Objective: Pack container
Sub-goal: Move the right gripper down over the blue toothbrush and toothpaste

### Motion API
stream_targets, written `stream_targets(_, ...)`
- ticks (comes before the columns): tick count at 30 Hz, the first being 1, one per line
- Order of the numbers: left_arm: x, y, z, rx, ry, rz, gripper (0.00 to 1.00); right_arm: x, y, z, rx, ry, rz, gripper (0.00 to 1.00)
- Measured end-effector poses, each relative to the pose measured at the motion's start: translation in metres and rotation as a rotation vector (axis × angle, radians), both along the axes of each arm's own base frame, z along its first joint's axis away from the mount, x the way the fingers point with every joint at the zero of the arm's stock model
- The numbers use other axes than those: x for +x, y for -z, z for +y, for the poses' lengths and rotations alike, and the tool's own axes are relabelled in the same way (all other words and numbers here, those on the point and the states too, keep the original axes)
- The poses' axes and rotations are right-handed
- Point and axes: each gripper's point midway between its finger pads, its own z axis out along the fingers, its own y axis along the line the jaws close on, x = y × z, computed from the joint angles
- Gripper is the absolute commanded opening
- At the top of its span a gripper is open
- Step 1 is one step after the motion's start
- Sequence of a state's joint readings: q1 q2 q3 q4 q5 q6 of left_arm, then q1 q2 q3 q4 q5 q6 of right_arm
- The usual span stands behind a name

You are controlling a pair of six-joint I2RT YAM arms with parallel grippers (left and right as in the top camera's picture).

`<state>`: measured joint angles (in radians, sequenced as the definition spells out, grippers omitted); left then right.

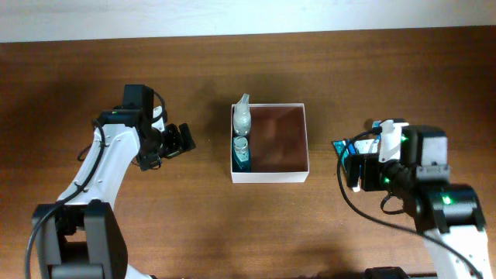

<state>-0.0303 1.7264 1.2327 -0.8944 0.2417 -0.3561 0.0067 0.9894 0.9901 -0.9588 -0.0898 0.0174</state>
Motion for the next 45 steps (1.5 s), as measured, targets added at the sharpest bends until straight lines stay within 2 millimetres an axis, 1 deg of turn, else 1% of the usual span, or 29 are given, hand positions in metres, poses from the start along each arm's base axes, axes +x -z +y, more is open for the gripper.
stream_targets(1, 0.000, 0.000, 0.000, 0.000, 0.000, 0.000, 0.99, -0.003, 0.011, 0.000, 0.002, -0.001, 0.057, 0.98)
stream_targets(2, 0.000, 0.000, 0.000, 0.000, 0.000, 0.000, 0.99, -0.003, 0.017, 0.000, 0.000, -0.003, 0.085, 0.98)
stream_targets(8, 0.000, 0.000, 0.000, 0.000, 0.000, 0.000, 0.99, 0.000, 0.041, -0.001, -0.019, -0.023, 0.191, 0.99)
stream_targets(9, 0.000, 0.000, 0.000, 0.000, 0.000, 0.000, 0.99, 0.001, 0.045, -0.002, -0.028, -0.019, 0.205, 1.00)
stream_targets(11, 0.000, 0.000, 0.000, 0.000, 0.000, 0.000, 0.99, 0.004, 0.055, -0.007, -0.055, -0.011, 0.240, 0.97)
stream_targets(15, 0.000, 0.000, 0.000, 0.000, 0.000, 0.000, 0.99, 0.009, 0.069, -0.016, -0.096, 0.015, 0.285, 0.98)
stream_targets(17, 0.000, 0.000, 0.000, 0.000, 0.000, 0.000, 0.99, 0.017, 0.074, -0.020, -0.105, 0.049, 0.285, 0.99)
stream_targets(19, 0.000, 0.000, 0.000, 0.000, 0.000, 0.000, 0.99, 0.031, 0.077, -0.028, -0.099, 0.093, 0.258, 0.98)
stream_targets(22, 0.000, 0.000, 0.000, 0.000, 0.000, 0.000, 0.99, 0.042, 0.079, -0.038, -0.088, 0.142, 0.229, 1.00)
stream_targets(24, 0.000, 0.000, 0.000, 0.000, 0.000, 0.000, 0.99, 0.046, 0.080, -0.048, -0.085, 0.177, 0.222, 0.95)
stream_targets(26, 0.000, 0.000, 0.000, 0.000, 0.000, 0.000, 0.99, 0.046, 0.081, -0.057, -0.081, 0.212, 0.222, 0.93)
stream_targets(31, 0.000, 0.000, 0.000, 0.000, 0.000, 0.000, 0.99, 0.042, 0.084, -0.081, -0.060, 0.310, 0.234, 0.74)
stream_targets(32, 0.000, 0.000, 0.000, 0.000, 0.000, 0.000, 0.99, 0.042, 0.085, -0.084, -0.057, 0.322, 0.238, 0.69)
stream_targets(33, 0.000, 0.000, 0.000, 0.000, 0.000, 0.000, 0.99, 0.043, 0.088, -0.087, -0.055, 0.330, 0.244, 0.61)
stream_targets(35, 0.000, 0.000, 0.000, 0.000, 0.000, 0.000, 0.99, 0.045, 0.095, -0.089, -0.051, 0.342, 0.260, 0.57)
stream_targets(38, 0.000, 0.000, 0.000, 0.000, 0.000, 0.000, 0.99, 0.052, 0.104, -0.090, -0.045, 0.347, 0.263, 0.55)
stream_targets(45, 0.000, 0.000, 0.000, 0.000, 0.000, 0.000, 0.99, 0.068, 0.129, -0.093, -0.043, 0.347, 0.281, 0.55)
